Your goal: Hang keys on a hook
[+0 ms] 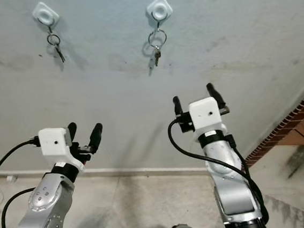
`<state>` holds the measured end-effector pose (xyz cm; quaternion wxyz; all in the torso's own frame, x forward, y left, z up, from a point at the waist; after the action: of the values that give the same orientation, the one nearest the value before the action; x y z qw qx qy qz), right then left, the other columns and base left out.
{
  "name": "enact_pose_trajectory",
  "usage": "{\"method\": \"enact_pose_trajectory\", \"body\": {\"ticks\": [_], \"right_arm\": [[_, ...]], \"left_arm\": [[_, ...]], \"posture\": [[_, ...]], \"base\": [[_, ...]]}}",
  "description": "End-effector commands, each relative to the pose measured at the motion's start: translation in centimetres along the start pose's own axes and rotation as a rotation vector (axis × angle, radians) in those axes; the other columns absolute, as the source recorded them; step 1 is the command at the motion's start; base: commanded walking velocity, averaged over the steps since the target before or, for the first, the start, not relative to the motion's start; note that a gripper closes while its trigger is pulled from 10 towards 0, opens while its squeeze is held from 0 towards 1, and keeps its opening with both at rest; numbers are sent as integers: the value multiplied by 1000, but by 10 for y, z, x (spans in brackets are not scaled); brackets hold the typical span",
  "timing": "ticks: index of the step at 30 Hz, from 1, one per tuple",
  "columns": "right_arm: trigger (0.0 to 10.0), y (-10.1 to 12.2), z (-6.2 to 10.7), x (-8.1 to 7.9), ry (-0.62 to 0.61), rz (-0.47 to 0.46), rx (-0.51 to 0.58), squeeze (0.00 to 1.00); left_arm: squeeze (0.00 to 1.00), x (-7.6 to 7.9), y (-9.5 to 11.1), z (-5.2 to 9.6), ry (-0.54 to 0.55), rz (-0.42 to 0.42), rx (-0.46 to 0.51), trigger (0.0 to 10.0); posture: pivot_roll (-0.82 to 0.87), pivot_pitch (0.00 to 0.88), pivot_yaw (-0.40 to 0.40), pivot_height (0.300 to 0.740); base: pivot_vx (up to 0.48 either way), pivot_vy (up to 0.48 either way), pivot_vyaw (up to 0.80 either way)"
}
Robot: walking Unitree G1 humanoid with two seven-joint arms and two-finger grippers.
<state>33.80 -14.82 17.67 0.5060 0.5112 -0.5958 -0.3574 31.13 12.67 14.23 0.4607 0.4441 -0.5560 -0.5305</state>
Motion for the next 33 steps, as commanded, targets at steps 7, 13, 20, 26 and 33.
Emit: {"method": "enact_pose_trajectory", "body": {"ticks": [7, 13, 20, 26, 33], "right_arm": [[10000, 4, -3, -8, 23, -18, 12, 0], [10000, 4, -3, -8, 22, -16, 13, 0], [10000, 4, -2, -6, 10, -14, 9, 0], [10000, 4, -4, -5, 1, -17, 12, 0], [10000, 4, -7, -6, -4, -24, 16, 0]], "left_arm": [[0, -8, -5, 4, 22, -16, -30, 10000], [0, -4, -8, 6, -8, -25, -51, 10000], [0, -5, -8, 2, -14, -28, -55, 10000], [0, -3, -11, 4, -29, -28, -73, 10000], [0, 1, -10, 0, -42, -37, -59, 10000]], "posture": [[35, 186, -12, 740], [24, 190, 1, 740], [16, 196, 13, 740], [18, 194, 25, 740], [22, 177, 24, 740]], "base": [[0, 472, 0], [0, 472, 0], [0, 469, 0], [0, 463, 0], [0, 0, 0]]}}
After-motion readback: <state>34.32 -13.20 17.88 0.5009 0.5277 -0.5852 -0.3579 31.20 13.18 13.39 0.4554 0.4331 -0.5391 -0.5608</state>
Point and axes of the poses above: a point about 5 cm out from each wrist's last joint towards the gripper, its own z axis pointing back from the gripper into the wrist, its own y axis along the axis of the wrist's last joint, x = y × z, the point moved 5 cm from there along -z, pointing out of the wrist towards the gripper, and after that the axes turned 4 degrees about -z, right-handed, at the moved point
